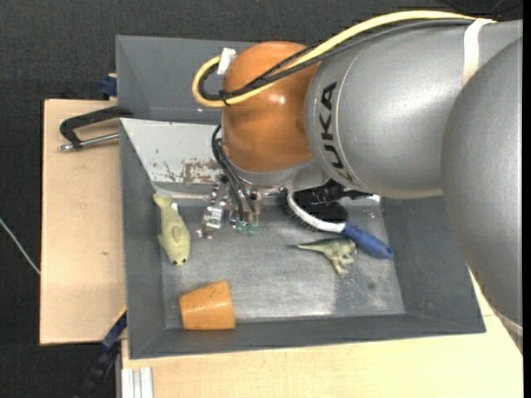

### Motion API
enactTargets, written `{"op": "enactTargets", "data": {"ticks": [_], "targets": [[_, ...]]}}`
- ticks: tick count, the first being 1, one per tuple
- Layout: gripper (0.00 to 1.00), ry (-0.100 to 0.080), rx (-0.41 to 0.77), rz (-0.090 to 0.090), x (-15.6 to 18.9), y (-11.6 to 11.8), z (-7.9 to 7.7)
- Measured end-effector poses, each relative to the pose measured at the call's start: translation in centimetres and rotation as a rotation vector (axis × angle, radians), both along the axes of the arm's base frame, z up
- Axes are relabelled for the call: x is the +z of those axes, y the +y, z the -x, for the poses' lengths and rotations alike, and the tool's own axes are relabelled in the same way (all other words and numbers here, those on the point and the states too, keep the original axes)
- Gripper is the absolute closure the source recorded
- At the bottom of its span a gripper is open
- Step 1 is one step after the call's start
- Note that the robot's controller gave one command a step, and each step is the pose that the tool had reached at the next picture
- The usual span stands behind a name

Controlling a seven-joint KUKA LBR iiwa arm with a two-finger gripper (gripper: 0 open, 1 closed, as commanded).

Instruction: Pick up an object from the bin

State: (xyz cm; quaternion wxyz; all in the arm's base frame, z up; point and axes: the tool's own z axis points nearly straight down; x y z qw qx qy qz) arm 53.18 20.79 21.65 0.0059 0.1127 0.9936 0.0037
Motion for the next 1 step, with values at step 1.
{"op": "enactTargets", "data": {"ticks": [1], "targets": [[1.0,0.014,0.346,0.009,-6.05,-3.33,0.83]]}}
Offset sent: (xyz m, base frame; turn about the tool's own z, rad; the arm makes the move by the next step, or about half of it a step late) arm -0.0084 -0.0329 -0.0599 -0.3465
